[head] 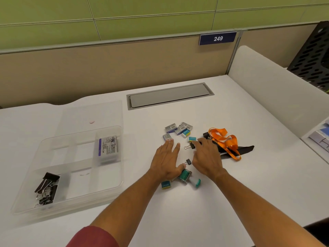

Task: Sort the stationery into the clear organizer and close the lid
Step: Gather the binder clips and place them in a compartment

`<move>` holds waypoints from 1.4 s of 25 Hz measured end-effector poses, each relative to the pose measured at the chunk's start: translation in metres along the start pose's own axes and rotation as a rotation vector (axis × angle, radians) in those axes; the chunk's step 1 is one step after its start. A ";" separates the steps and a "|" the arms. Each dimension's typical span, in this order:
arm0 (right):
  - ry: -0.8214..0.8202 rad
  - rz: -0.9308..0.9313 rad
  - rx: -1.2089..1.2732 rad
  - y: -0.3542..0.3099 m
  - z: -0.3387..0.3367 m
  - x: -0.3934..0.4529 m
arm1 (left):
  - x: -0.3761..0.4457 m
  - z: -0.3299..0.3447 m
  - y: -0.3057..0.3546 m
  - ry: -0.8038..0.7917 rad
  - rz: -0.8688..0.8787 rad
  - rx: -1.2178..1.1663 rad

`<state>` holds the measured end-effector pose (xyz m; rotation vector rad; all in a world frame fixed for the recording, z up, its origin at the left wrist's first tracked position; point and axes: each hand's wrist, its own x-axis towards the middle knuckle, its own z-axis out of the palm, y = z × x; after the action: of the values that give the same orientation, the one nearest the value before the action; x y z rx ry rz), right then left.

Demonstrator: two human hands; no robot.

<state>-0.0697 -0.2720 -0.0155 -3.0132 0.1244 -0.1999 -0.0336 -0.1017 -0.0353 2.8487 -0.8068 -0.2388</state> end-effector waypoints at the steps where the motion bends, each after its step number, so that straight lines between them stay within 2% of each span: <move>1: -0.011 -0.018 -0.028 0.000 -0.001 0.003 | 0.001 0.000 0.002 -0.007 -0.008 -0.004; 8: -0.201 -0.058 -0.202 -0.001 -0.001 0.022 | 0.008 0.002 0.014 -0.025 -0.011 -0.056; 14: -0.205 -0.029 -0.149 0.005 -0.001 0.029 | 0.012 0.000 0.025 -0.020 -0.001 -0.094; 21: -0.018 0.054 -0.021 0.009 -0.005 0.027 | 0.021 -0.005 0.040 0.000 -0.004 -0.059; 28: 0.039 0.082 0.025 0.002 -0.017 0.021 | 0.017 -0.005 0.043 -0.018 -0.026 -0.022; 31: 0.084 0.079 0.191 -0.008 -0.021 0.019 | 0.008 -0.013 0.035 0.068 -0.023 -0.036; 35: 0.177 0.057 0.373 -0.029 -0.028 0.016 | -0.013 -0.035 0.013 0.260 -0.035 -0.165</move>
<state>-0.0560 -0.2477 0.0178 -2.6144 0.1676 -0.4316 -0.0444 -0.1016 0.0026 2.6664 -0.6526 0.0584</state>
